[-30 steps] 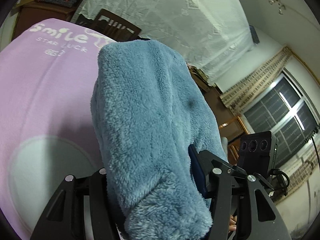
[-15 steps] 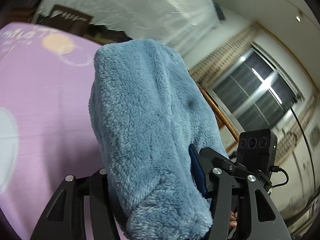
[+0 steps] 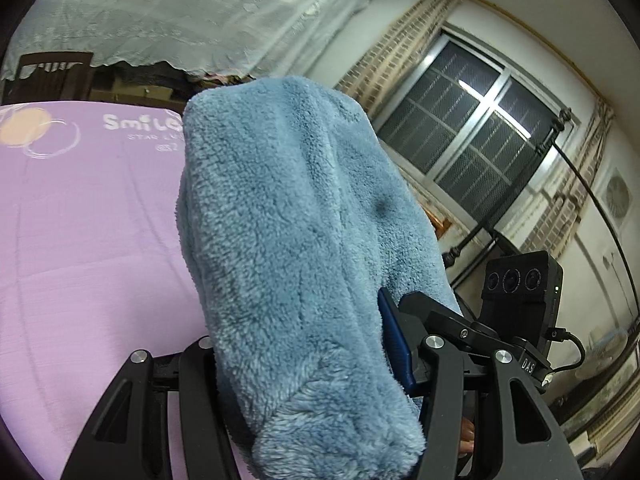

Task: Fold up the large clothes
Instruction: 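Grasp the rolled blue jacket with both tools and lift it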

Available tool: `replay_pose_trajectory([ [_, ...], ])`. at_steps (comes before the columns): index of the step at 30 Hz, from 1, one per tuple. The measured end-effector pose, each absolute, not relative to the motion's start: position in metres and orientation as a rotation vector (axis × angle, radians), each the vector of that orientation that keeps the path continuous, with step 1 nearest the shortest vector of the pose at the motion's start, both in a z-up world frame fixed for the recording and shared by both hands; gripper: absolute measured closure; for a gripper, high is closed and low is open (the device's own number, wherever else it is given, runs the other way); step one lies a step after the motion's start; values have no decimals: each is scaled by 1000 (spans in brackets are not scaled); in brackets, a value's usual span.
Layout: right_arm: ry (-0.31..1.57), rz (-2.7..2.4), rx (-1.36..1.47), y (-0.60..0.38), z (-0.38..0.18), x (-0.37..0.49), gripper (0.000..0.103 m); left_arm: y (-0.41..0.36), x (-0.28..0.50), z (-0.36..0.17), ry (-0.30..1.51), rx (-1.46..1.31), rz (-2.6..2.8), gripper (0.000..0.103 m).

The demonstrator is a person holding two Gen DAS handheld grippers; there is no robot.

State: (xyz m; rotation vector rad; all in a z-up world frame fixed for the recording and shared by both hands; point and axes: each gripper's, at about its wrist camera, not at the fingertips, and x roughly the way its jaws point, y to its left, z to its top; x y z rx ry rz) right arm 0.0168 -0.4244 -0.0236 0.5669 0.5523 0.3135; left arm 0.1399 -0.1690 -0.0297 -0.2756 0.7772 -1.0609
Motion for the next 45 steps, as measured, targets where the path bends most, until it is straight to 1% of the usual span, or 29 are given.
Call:
replay_pose_trajectory([
  [7, 600, 264, 621, -446, -63, 29, 32, -206, 156, -64, 869, -245, -1060, 47],
  [15, 711, 232, 694, -452, -119, 69, 32, -223, 195, -123, 1008, -261, -1024, 47],
  [21, 777, 223, 726, -461, -154, 80, 32, -236, 207, -148, 1069, -248, -992, 47],
  [26, 813, 216, 738, -466, -178, 78, 30, -252, 195, -155, 1035, -118, -934, 45],
  [31, 827, 233, 766, -470, -188, 79, 29, -260, 184, -153, 978, -26, -896, 43],
  [36, 832, 211, 744, -464, -187, 80, 27, -263, 183, -155, 981, -27, -889, 42],
  [45, 840, 187, 748, -455, -183, 79, 26, -259, 178, -155, 971, -17, -877, 40],
])
